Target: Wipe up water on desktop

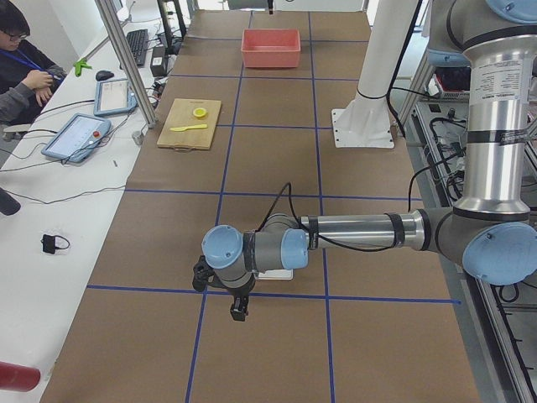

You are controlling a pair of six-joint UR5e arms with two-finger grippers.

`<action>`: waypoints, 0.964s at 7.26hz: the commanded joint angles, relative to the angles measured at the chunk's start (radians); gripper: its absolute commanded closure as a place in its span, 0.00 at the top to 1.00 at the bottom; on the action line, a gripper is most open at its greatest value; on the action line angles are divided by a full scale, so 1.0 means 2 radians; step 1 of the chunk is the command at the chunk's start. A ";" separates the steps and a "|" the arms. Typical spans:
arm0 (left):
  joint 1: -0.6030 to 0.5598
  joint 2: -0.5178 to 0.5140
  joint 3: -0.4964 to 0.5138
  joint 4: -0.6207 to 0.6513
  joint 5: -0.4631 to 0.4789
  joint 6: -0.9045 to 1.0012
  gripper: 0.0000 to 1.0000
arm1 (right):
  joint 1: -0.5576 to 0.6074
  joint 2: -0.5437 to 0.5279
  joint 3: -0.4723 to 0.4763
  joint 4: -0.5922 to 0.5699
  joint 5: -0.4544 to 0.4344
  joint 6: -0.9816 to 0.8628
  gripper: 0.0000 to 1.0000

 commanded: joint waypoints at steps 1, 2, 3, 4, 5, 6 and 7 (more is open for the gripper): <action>0.000 0.000 -0.001 0.000 0.000 0.000 0.99 | 0.000 0.000 0.001 0.000 0.000 -0.002 1.00; 0.000 0.000 -0.001 0.000 0.000 -0.001 0.99 | 0.000 0.000 0.002 0.000 0.000 -0.004 1.00; -0.001 -0.001 -0.001 -0.003 0.000 -0.001 0.99 | 0.000 0.000 0.005 0.000 0.000 -0.004 1.00; 0.000 -0.001 0.000 -0.010 0.000 -0.002 0.99 | 0.000 0.000 0.011 0.000 -0.004 -0.002 1.00; 0.000 -0.002 -0.001 -0.011 0.000 -0.002 0.99 | 0.000 0.002 0.019 0.000 -0.007 0.001 1.00; 0.000 -0.003 -0.001 -0.011 0.000 -0.003 0.99 | 0.001 0.001 0.027 0.000 -0.013 0.001 1.00; -0.001 -0.002 -0.002 -0.019 -0.002 -0.001 0.99 | 0.001 0.005 0.042 0.000 -0.008 0.002 1.00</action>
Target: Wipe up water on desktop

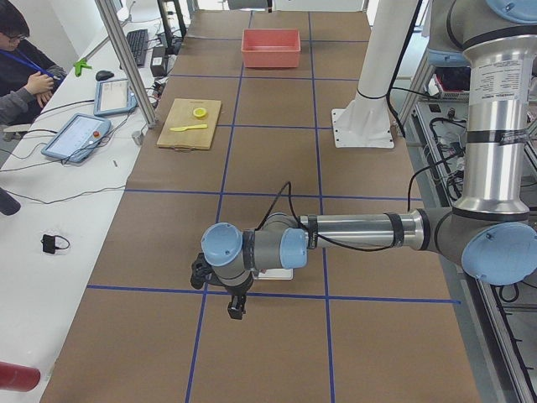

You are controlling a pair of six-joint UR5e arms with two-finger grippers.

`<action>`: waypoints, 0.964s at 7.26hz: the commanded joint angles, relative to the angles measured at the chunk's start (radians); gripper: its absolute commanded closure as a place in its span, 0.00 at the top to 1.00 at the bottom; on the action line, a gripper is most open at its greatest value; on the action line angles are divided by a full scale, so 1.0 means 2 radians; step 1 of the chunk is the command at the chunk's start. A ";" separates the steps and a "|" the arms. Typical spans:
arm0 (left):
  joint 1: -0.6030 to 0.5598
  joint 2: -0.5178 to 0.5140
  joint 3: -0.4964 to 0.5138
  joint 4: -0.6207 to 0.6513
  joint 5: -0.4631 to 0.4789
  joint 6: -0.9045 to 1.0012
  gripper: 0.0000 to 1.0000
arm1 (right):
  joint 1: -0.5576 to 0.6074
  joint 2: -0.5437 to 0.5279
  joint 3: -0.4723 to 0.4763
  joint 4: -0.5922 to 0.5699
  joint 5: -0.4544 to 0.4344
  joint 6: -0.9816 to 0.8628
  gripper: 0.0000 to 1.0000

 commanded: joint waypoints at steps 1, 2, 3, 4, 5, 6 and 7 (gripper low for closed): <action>-0.001 0.001 -0.002 -0.028 -0.001 0.000 0.99 | 0.000 -0.003 0.034 -0.001 -0.001 0.000 1.00; -0.001 -0.004 -0.002 -0.052 -0.001 -0.002 0.99 | 0.000 -0.010 0.035 0.000 -0.001 -0.007 1.00; -0.001 -0.009 -0.001 -0.069 -0.002 -0.003 0.99 | 0.000 -0.020 0.038 0.000 0.001 -0.007 1.00; -0.001 -0.013 -0.007 -0.084 -0.013 -0.002 0.99 | 0.000 -0.020 0.032 0.000 0.001 -0.006 1.00; -0.001 -0.013 -0.008 -0.128 -0.027 -0.002 0.99 | 0.000 -0.020 0.030 -0.001 0.001 -0.004 1.00; -0.001 -0.013 0.001 -0.191 -0.027 -0.005 0.99 | 0.000 -0.020 0.031 -0.001 0.002 -0.003 1.00; -0.001 -0.015 -0.006 -0.205 -0.027 -0.032 0.99 | 0.000 -0.020 0.031 -0.001 0.002 -0.003 1.00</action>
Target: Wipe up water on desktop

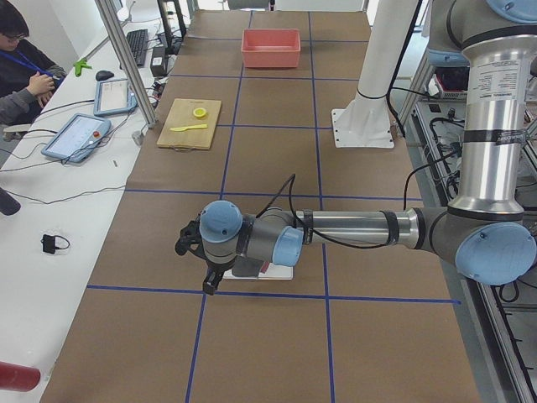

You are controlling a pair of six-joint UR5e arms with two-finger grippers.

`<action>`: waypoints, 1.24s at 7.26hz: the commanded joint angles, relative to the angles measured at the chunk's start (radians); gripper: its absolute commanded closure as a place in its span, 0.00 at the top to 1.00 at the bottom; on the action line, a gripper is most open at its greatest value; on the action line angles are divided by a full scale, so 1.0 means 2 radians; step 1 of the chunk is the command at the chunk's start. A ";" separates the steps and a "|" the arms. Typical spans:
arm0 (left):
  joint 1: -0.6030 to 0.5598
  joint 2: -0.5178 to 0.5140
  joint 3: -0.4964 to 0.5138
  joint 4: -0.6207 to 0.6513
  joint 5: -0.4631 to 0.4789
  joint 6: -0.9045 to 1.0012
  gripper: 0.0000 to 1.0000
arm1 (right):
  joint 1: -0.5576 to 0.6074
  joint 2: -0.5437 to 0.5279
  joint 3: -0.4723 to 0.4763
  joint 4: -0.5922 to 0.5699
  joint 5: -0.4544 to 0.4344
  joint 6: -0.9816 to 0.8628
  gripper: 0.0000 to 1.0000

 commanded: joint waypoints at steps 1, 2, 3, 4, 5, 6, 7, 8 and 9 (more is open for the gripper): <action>0.003 -0.005 0.000 -0.047 -0.003 -0.040 0.99 | 0.000 0.001 0.000 0.000 0.001 0.002 1.00; 0.013 -0.002 0.001 -0.048 -0.003 -0.073 0.99 | 0.000 0.001 -0.002 0.000 0.001 0.002 1.00; 0.031 -0.001 0.000 -0.052 -0.003 -0.135 0.99 | 0.000 0.001 -0.003 0.000 0.001 0.002 1.00; 0.063 0.001 0.002 -0.087 -0.003 -0.195 0.99 | 0.000 0.001 -0.003 0.000 0.001 0.002 1.00; 0.082 0.001 0.002 -0.112 -0.004 -0.236 0.99 | -0.001 0.001 -0.003 0.000 0.002 0.002 1.00; 0.102 0.009 0.003 -0.135 -0.003 -0.264 0.98 | 0.000 0.001 -0.005 0.000 0.002 0.002 1.00; 0.111 0.012 0.004 -0.152 -0.003 -0.271 0.96 | 0.000 0.001 -0.006 0.000 0.002 0.002 1.00; 0.113 0.026 0.003 -0.162 -0.004 -0.271 0.87 | 0.000 0.002 -0.008 0.000 0.002 0.002 1.00; 0.113 0.036 0.003 -0.174 -0.012 -0.271 0.84 | 0.000 0.004 -0.010 0.000 0.002 0.002 1.00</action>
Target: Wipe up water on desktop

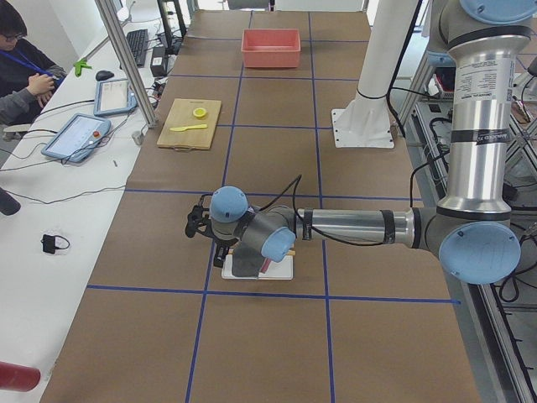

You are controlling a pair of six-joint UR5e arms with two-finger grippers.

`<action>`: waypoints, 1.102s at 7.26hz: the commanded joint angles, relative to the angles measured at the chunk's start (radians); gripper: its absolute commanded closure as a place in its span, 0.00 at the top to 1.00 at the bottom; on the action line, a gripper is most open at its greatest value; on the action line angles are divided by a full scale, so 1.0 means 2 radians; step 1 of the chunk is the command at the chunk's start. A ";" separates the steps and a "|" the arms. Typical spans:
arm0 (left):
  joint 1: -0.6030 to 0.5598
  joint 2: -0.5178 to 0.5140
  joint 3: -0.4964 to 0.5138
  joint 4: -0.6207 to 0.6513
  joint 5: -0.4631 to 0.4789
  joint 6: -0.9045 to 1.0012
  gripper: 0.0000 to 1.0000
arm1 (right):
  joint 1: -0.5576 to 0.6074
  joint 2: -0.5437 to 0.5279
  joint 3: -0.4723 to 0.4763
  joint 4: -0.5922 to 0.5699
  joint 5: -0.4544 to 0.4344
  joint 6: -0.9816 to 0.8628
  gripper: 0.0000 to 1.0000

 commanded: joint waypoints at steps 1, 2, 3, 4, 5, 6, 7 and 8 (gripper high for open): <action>0.004 0.025 -0.001 -0.029 -0.011 -0.003 0.82 | 0.000 0.004 -0.006 0.000 0.000 0.000 1.00; 0.004 0.032 -0.001 -0.044 -0.017 -0.016 0.82 | 0.000 0.004 -0.006 0.000 0.000 0.001 1.00; 0.005 0.039 -0.002 -0.057 -0.018 -0.024 0.81 | 0.000 0.004 -0.008 0.001 0.000 0.000 1.00; 0.005 0.042 -0.002 -0.059 -0.018 -0.024 0.77 | 0.000 0.004 -0.008 0.000 0.000 0.000 1.00; 0.005 0.043 -0.002 -0.059 -0.018 -0.024 0.70 | 0.000 0.004 -0.009 0.000 0.000 0.001 1.00; 0.005 0.043 -0.001 -0.059 -0.018 -0.024 0.58 | 0.000 0.004 -0.009 0.000 0.000 0.001 1.00; 0.006 0.043 -0.001 -0.059 -0.018 -0.024 0.54 | 0.000 0.004 -0.009 0.000 0.000 0.000 1.00; 0.006 0.043 -0.001 -0.059 -0.018 -0.024 0.52 | 0.000 0.004 -0.009 0.000 0.000 0.000 1.00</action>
